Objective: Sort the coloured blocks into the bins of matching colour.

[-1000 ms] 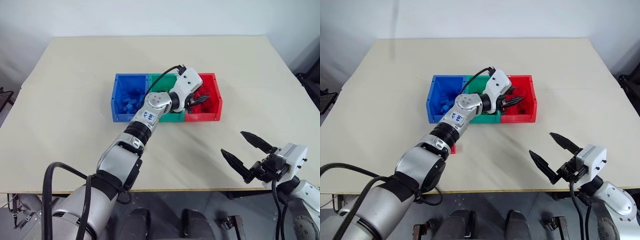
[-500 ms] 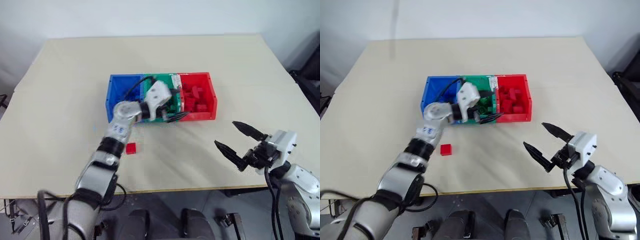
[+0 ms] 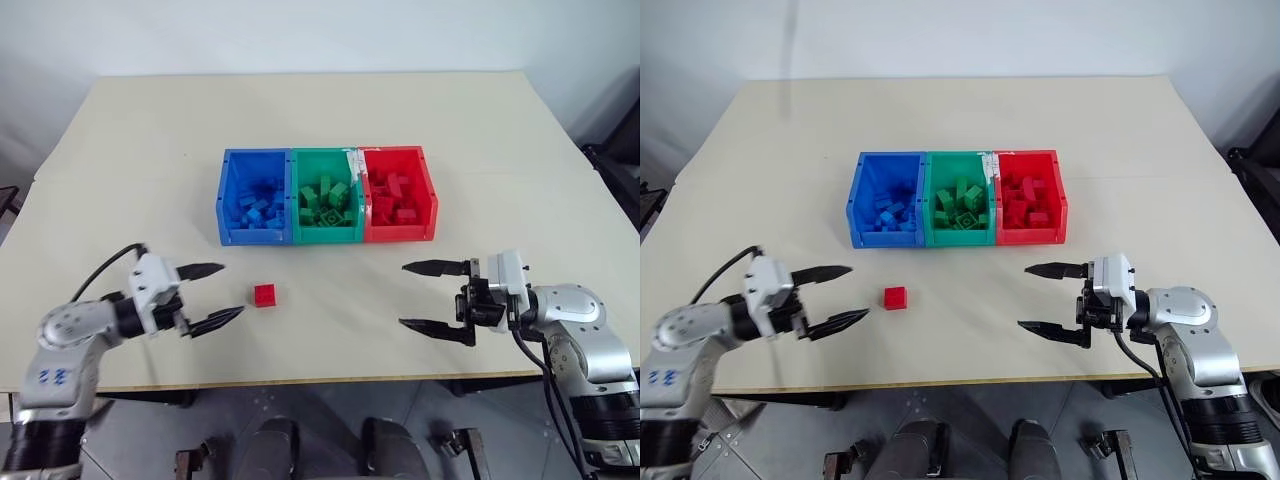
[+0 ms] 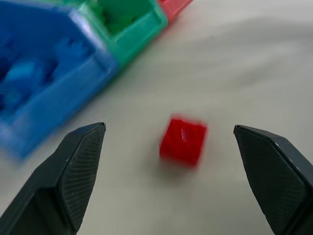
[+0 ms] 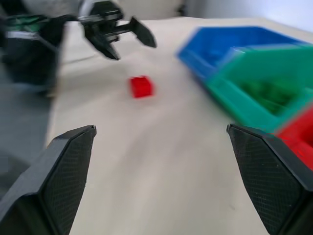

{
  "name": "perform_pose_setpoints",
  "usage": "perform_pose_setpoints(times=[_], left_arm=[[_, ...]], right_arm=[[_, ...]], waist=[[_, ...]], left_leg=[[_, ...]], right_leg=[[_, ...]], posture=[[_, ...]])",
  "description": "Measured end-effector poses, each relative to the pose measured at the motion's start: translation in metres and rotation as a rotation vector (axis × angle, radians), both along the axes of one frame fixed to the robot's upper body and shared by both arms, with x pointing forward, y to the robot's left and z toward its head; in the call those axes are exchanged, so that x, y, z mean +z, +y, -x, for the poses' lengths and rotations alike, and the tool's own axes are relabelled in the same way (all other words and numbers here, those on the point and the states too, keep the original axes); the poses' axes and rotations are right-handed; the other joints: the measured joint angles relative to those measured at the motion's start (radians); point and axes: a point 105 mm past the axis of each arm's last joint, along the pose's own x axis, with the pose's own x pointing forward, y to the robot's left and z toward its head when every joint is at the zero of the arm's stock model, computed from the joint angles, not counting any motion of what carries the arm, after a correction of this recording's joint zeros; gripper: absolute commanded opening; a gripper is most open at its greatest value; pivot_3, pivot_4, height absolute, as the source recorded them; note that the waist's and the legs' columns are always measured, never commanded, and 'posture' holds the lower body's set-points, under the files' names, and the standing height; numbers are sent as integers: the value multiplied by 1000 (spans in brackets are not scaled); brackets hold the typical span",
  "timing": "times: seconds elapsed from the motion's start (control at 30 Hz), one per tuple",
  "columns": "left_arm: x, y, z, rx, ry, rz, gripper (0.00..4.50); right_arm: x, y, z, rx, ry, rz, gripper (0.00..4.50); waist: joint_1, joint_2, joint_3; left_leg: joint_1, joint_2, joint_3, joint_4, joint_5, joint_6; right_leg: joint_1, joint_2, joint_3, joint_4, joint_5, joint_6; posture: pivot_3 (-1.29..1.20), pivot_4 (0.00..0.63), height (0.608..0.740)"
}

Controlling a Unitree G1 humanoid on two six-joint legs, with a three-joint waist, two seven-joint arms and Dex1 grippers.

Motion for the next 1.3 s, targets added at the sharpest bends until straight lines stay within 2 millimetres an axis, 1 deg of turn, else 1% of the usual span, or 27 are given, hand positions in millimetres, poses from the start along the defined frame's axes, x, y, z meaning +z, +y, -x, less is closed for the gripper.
perform_pose_setpoints(times=[0.07,0.13,0.3,0.37,0.43,0.5,0.6,0.67,0.77,0.83,0.93,1.0,1.13,1.2,1.3], left_arm=[[0,9,5,29,4,4,4464],[1,13,7,39,3,-1,4464],[0,10,10,26,0,-15,4464],[0,0,8,-13,-9,-25,4464],[-2,-15,4,-87,-15,-60,4464],[-2,-27,-4,-139,-25,-92,4464],[-1,-42,-27,-195,-25,-146,4464],[-11,-52,-34,-237,2,-193,4464],[-27,-58,-43,-247,49,-236,4464],[-25,-60,-47,-258,42,-253,4464],[-25,-63,-49,-282,71,-264,3853],[-25,-66,-50,-299,80,-276,3249],[-25,-66,-48,-324,87,-301,1976],[-25,-66,-48,-330,88,-303,1479],[-24,-67,-48,-324,105,-268,1479]], right_arm=[[-3,0,0,22,4,15,4500],[-4,0,0,33,6,21,4500],[-8,-1,1,43,22,31,4500],[-8,-1,1,39,25,33,4500],[-9,-2,2,31,29,37,4500],[-10,-5,4,21,35,46,4500],[-12,-9,9,-2,45,56,4500],[-14,-11,13,-14,55,66,4500],[-14,-17,15,-45,61,73,4500],[-13,-18,17,-53,59,79,4500],[-12,-18,23,-69,58,71,4500],[-13,-20,24,-92,68,66,4500],[-11,-18,26,-99,60,60,4500],[-11,-18,25,-105,61,59,4500],[-11,-19,24,-118,58,56,4500]], waist=[[2,0,0],[1,0,0],[-2,0,0],[0,0,0],[3,0,0],[2,0,0],[1,0,0],[-2,0,0],[-9,0,0],[-8,0,0],[-2,0,0],[0,0,0],[0,0,0],[0,0,0],[0,0,0]], left_leg=[[0,0,0,0,0,0],[0,0,0,0,0,0],[0,0,1,-1,0,-1],[0,0,1,-1,0,-1],[0,0,1,-1,0,-1],[0,-1,1,-1,0,-1],[0,-6,2,0,0,-1],[0,-6,3,-1,-1,-1],[0,-5,3,-2,-1,0],[0,-5,3,-1,-1,0],[0,-5,3,0,-1,0],[1,-5,3,0,-1,0],[1,-5,3,0,0,-1],[1,-5,3,0,0,-1],[1,-5,3,0,0,0]], right_leg=[[0,0,0,0,0,0],[0,0,0,0,0,0],[-1,0,0,0,0,0],[-1,0,0,0,0,0],[-1,0,0,0,0,0],[-1,0,0,1,0,-1],[-1,1,-1,1,0,0],[-1,1,-1,1,0,0],[-2,1,-1,1,0,0],[-2,1,-1,1,0,0],[-1,1,-1,1,0,0],[-1,1,-1,2,0,0],[-1,1,0,3,0,0],[-1,1,0,3,0,0],[-1,1,0,3,0,0]], posture=[[0,150,740],[0,150,740],[0,150,740],[0,150,740],[0,150,740],[0,150,740],[0,150,740],[0,150,740],[0,150,740],[0,150,740],[0,150,740],[0,150,740],[0,150,740],[0,150,740],[0,150,740]])
